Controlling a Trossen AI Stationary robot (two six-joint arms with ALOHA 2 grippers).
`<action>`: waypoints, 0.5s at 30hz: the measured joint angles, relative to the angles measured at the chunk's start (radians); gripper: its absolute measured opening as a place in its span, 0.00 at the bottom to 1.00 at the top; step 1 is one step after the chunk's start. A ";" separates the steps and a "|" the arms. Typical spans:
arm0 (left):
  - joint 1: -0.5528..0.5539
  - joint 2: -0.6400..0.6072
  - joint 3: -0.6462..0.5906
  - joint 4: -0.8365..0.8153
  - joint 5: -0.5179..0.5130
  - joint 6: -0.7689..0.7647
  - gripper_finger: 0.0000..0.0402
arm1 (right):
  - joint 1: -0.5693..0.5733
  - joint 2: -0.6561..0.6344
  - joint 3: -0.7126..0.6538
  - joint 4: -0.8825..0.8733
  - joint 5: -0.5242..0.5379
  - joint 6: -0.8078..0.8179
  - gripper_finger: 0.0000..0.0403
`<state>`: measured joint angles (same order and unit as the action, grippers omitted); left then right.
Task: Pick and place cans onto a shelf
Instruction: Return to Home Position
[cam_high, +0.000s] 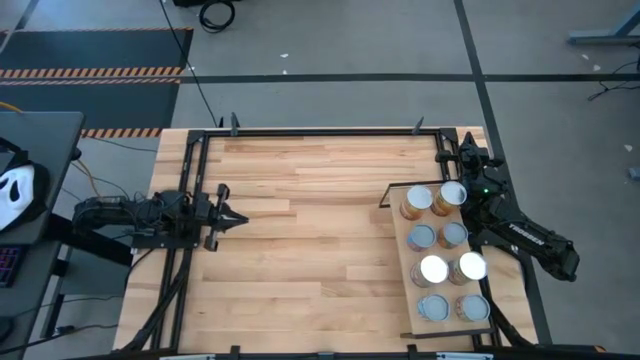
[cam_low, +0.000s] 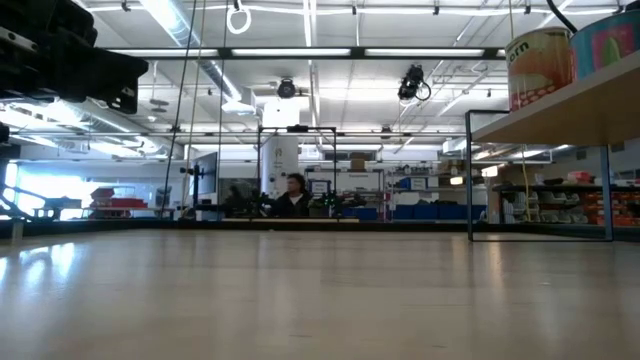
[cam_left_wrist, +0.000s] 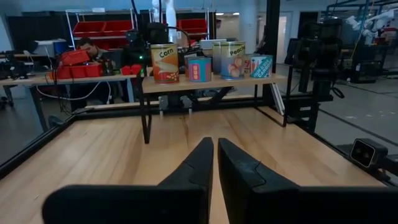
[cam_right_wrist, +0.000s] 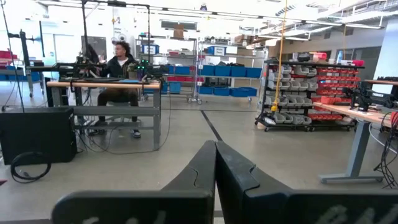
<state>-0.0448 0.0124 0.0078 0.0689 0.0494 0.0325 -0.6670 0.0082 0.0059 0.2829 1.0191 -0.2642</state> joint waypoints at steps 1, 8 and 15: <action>0.000 0.000 0.000 0.000 0.000 -0.001 0.08 | 0.000 0.000 0.000 0.000 0.000 0.000 0.04; 0.000 0.000 0.000 0.001 0.000 -0.002 0.08 | 0.000 0.000 0.000 0.000 0.000 0.000 0.04; 0.000 0.000 0.000 0.001 0.000 -0.002 0.08 | 0.000 0.000 0.000 0.000 0.000 0.000 0.04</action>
